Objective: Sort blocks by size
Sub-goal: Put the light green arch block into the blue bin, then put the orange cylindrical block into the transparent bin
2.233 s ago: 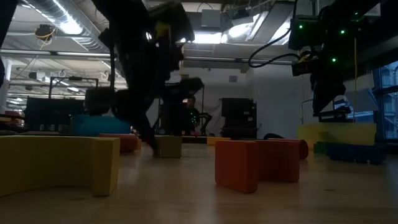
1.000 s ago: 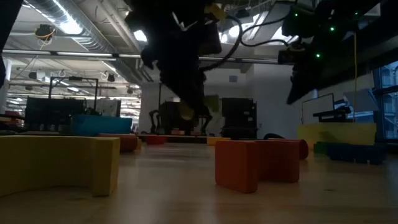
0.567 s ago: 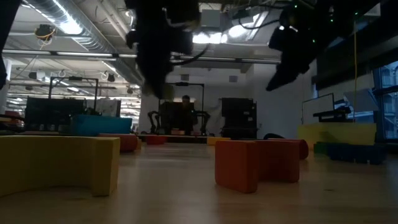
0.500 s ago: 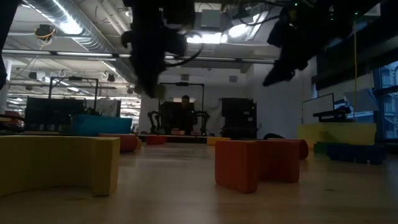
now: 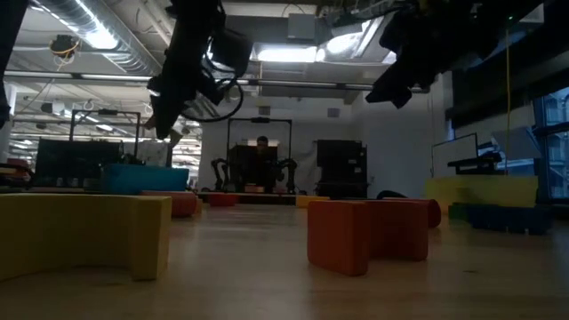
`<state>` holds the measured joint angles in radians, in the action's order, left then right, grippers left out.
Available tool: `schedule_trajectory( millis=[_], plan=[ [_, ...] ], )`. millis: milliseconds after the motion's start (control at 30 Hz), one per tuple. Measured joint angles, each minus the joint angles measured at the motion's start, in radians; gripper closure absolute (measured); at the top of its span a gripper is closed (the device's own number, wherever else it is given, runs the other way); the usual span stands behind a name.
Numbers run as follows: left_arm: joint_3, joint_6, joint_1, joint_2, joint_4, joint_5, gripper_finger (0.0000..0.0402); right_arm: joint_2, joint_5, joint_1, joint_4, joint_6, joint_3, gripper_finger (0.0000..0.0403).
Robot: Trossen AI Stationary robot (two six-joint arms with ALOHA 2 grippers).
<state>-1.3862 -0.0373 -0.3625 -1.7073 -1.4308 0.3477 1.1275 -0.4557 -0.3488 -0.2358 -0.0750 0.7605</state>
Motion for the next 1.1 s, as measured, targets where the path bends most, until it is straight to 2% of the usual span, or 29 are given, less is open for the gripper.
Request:
schedule_trajectory(
  millis=[100, 333, 567, 700, 833, 967, 1100],
  plan=[
    [0.02, -0.007, -0.034, 0.0, 0.008, 0.001, 0.0274, 0.0, 0.0, 0.047, 0.0, 0.0, 0.0, 0.023],
    [0.072, 0.101, -0.081, -0.001, 0.054, 0.0, 0.0269, 0.0, 0.075, 0.134, 0.0, -0.01, 0.0, 0.023],
    [0.103, 0.154, -0.099, -0.001, 0.07, 0.0, 0.0217, 0.0, 0.117, 0.153, -0.001, -0.012, 0.0, 0.023],
    [0.104, 0.208, -0.098, -0.001, 0.065, -0.008, 0.02, 0.0, 0.15, 0.153, -0.006, -0.012, 0.0, 0.023],
    [0.093, 0.298, -0.086, -0.001, -0.003, -0.083, 0.0204, 0.0, 0.159, 0.153, -0.009, -0.012, 0.0, 0.023],
    [0.072, 0.349, -0.047, -0.001, -0.118, -0.229, 0.0212, -0.006, 0.159, 0.153, -0.043, -0.012, 0.0, 0.023],
    [0.055, 0.397, 0.018, 0.001, -0.138, -0.26, 0.0215, -0.006, 0.16, 0.153, -0.101, -0.012, 0.0, 0.023]
  ],
)
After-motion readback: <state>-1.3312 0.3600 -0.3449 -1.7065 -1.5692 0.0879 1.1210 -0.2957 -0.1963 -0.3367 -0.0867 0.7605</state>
